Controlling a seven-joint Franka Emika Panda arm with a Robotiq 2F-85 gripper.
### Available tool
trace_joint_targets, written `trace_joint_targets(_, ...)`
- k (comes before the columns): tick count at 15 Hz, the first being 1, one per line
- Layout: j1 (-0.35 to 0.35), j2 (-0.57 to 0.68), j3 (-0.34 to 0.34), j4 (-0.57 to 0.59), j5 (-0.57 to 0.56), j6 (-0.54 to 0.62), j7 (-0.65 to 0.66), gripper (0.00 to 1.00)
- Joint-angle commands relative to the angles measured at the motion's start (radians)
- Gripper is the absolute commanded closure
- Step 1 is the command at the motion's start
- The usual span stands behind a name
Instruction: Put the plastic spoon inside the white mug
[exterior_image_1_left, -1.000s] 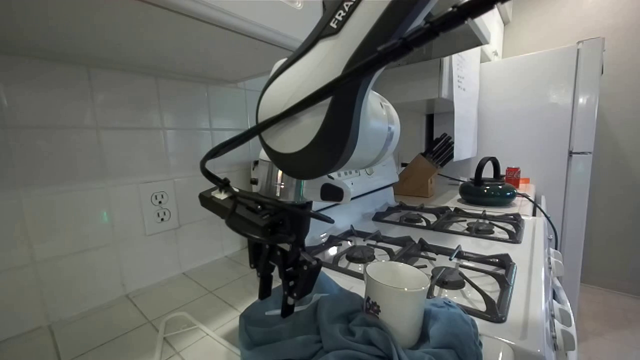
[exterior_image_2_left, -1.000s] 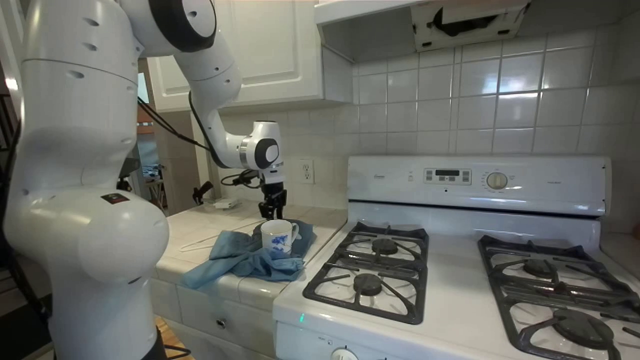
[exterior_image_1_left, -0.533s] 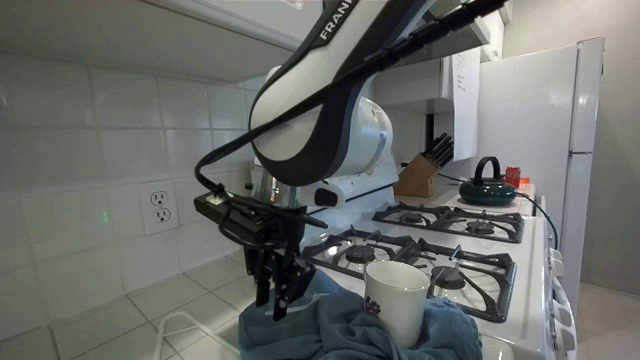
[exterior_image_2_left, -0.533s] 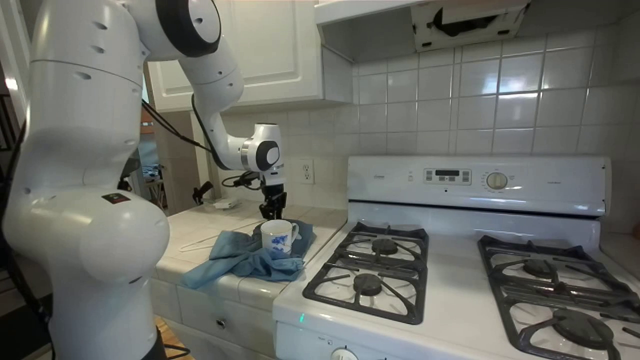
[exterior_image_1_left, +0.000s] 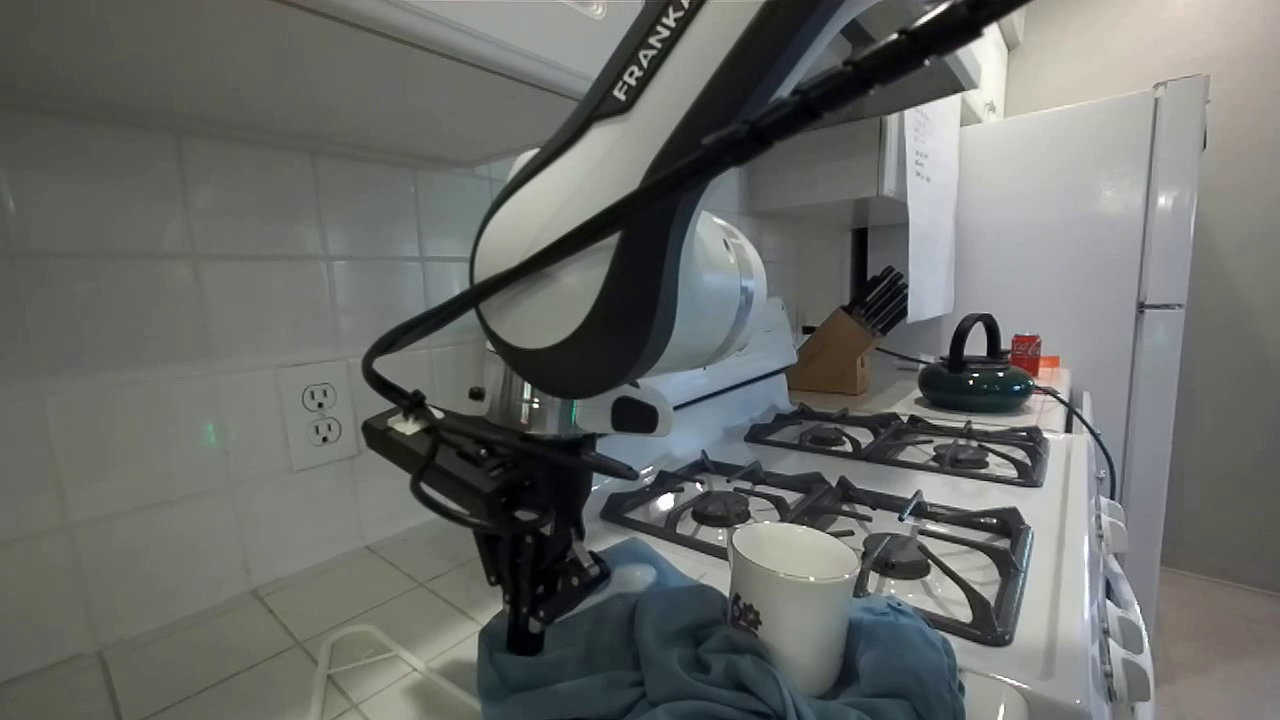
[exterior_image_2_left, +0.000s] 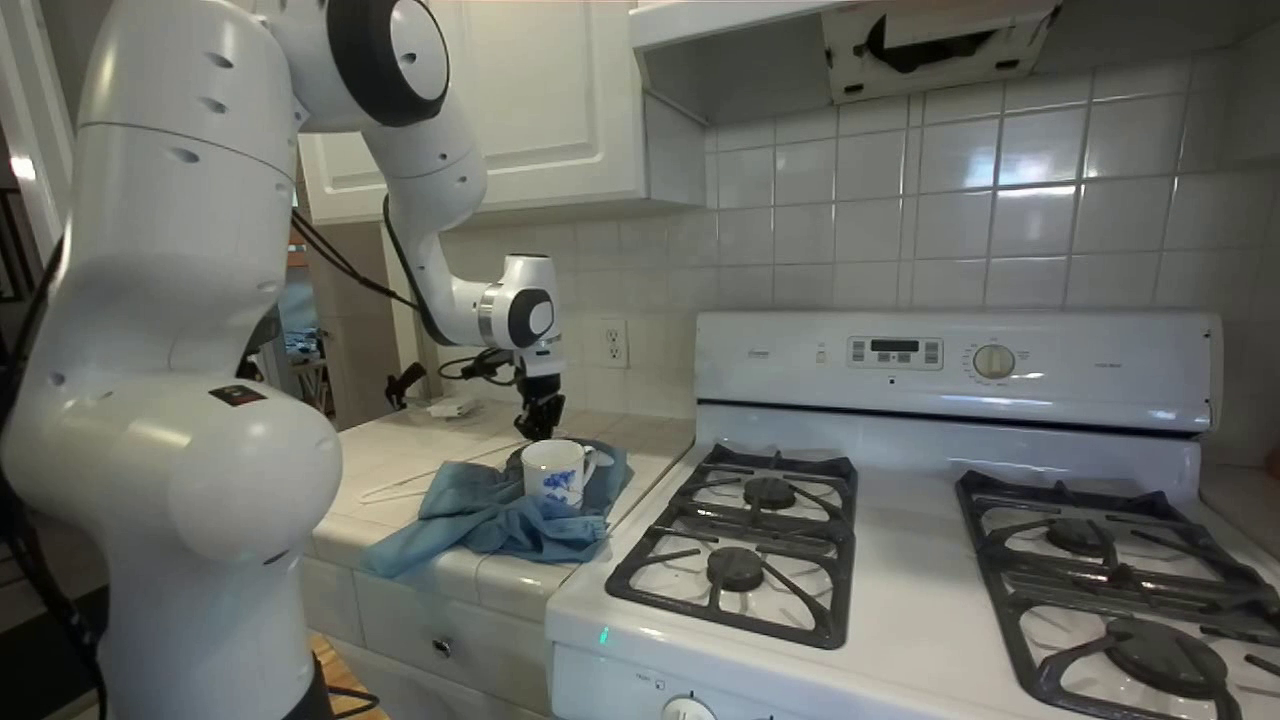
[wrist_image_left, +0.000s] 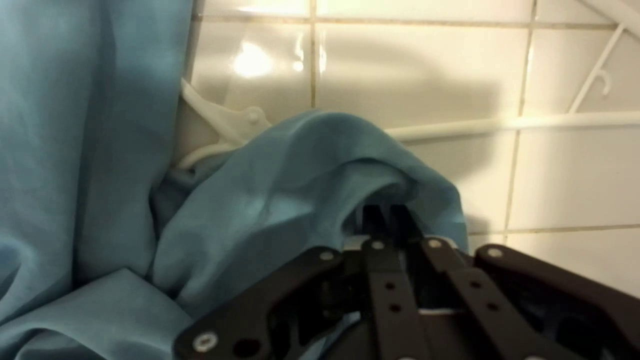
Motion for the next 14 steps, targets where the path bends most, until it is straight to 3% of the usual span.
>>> trace_joint_targets(1, 0.032, 0.007, -0.028, 0.020, -0.019, -0.015, 0.039, 1.00)
trace_joint_targets(11, 0.068, -0.173, -0.016, -0.017, -0.123, -0.192, 0.152, 0.99)
trace_joint_targets(14, 0.053, -0.234, 0.021, -0.021, -0.069, -0.259, 0.150, 0.99)
